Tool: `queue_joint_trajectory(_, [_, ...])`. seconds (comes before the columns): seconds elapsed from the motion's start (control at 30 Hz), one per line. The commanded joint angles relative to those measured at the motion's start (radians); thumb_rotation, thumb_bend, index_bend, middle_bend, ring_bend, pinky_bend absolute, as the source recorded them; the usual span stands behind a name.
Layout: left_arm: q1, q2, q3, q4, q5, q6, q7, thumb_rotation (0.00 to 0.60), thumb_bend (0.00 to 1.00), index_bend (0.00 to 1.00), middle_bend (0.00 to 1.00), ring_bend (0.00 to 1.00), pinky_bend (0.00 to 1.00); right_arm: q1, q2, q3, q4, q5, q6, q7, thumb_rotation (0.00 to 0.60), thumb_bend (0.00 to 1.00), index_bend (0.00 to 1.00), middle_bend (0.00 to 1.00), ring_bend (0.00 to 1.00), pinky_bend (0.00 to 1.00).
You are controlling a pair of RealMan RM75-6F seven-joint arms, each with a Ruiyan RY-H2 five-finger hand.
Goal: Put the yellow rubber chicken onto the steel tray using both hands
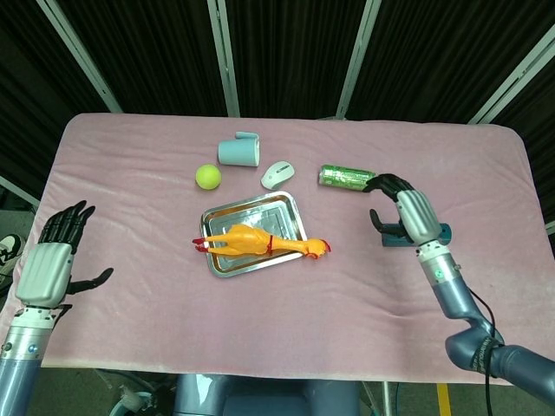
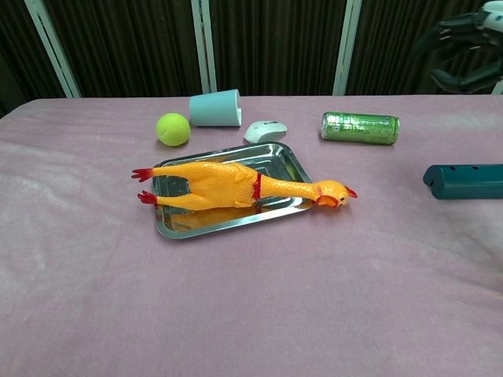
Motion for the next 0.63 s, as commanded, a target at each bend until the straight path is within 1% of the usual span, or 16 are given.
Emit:
queue_joint_trajectory(0.03, [0.036,-0.009,0.005,0.024,0.013,0.051,0.024,0.6,0.15,0.03,0.0,0.0,0.03,-0.103,0.058,-0.062,-0.04,-0.042,0.12,-0.138,0.6,0.5,0.33,0.27,0.18,0.21])
queue_joint_trajectory(0.13, [0.063,-0.01,0.015,0.036,0.026,0.086,0.034,0.6,0.15,0.03,0.0,0.0,0.03,-0.168,0.086,-0.101,-0.065,-0.055,0.184,-0.221,0.6,0.5,0.26,0.27,0.13,0.16])
queue_joint_trajectory(0.27, [0.098,-0.01,0.036,0.047,0.049,0.121,0.038,0.6,0.15,0.03,0.0,0.0,0.02,-0.252,0.125,-0.149,-0.117,-0.053,0.245,-0.282,0.6,0.5,0.19,0.24,0.09,0.12])
queue_joint_trajectory(0.47, [0.147,-0.017,0.078,0.066,0.08,0.147,0.034,0.6,0.15,0.03,0.0,0.0,0.01,-0.351,0.166,-0.203,-0.195,-0.058,0.316,-0.304,0.6,0.5,0.11,0.19,0.06,0.09])
queue_joint_trajectory(0.63, [0.182,-0.017,0.114,0.067,0.09,0.149,0.038,0.6,0.15,0.03,0.0,0.0,0.01,-0.408,0.18,-0.231,-0.238,-0.083,0.37,-0.319,0.6,0.5,0.09,0.19,0.06,0.09])
